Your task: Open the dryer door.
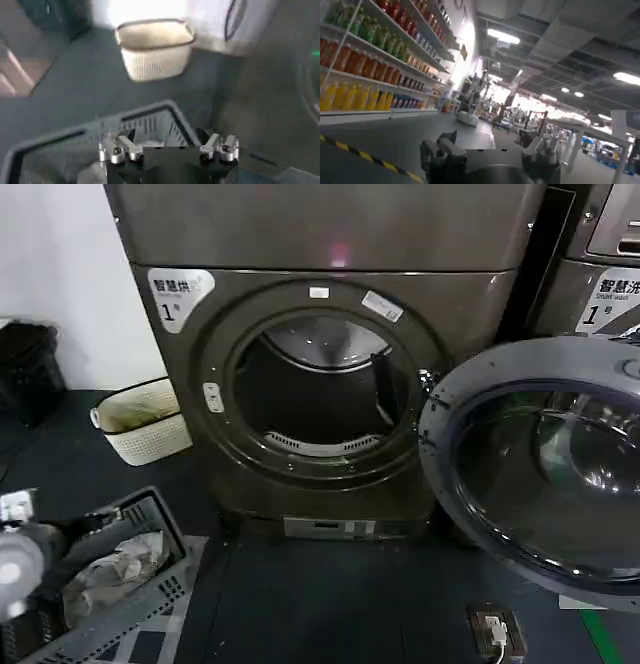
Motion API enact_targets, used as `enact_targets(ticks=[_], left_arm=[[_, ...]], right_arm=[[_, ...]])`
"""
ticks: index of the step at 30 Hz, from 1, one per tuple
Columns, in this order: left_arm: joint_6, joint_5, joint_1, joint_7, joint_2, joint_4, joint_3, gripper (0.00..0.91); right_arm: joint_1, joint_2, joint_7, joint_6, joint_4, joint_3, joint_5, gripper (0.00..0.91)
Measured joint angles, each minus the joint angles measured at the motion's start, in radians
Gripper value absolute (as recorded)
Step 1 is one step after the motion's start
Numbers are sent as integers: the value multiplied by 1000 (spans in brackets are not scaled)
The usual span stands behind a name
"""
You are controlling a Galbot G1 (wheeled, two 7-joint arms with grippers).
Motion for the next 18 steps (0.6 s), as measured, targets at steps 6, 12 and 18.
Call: enact_targets(ticks=[6,12,18], left_arm=[[-1,-133,-65,-33,60,64,27,907],[-1,-252,-65,-53,112,118,20,907],[0,-309,-34,-97,135,132,4,907]], right_arm=[[1,10,-2,24,-1,-7,3,907],[1,15,2,68,-15,-10,5,907],[1,12,-1,75,-20,-10,10,907]])
